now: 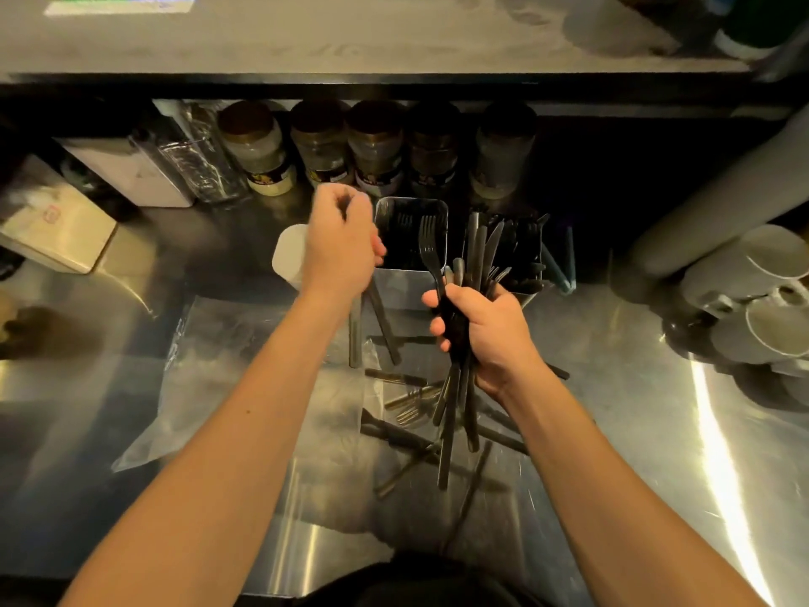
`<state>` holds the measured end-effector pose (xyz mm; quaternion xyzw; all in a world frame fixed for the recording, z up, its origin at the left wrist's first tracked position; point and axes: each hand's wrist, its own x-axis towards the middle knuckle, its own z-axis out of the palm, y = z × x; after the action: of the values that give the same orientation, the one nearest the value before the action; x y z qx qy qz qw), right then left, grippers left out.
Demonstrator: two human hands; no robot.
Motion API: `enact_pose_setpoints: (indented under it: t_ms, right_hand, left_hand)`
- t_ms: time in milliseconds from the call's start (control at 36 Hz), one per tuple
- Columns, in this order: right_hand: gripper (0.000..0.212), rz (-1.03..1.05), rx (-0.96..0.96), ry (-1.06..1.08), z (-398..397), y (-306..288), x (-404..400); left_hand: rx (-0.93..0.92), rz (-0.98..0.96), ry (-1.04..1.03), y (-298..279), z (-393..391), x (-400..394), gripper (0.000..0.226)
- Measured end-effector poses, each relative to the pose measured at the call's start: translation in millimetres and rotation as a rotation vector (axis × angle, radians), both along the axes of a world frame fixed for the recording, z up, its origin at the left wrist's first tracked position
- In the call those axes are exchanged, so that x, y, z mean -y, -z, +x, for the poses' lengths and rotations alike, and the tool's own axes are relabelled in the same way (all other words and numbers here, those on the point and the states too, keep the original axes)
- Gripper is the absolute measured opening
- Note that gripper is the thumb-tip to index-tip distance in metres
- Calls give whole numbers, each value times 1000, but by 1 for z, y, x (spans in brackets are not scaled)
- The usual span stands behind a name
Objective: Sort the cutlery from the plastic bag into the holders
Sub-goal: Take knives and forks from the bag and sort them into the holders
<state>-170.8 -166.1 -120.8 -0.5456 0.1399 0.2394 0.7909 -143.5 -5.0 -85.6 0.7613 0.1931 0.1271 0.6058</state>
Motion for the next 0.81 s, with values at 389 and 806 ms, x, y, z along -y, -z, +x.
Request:
enact_pose_setpoints:
  t_ms: [389,806]
  right_hand:
    - [20,9,-77,239,9,15,-7]
    - [16,-96,-65,201,13,21,9]
  left_hand:
    - [250,-231,-4,-11,19,-3,7]
    - [210,22,142,52,99,9,2]
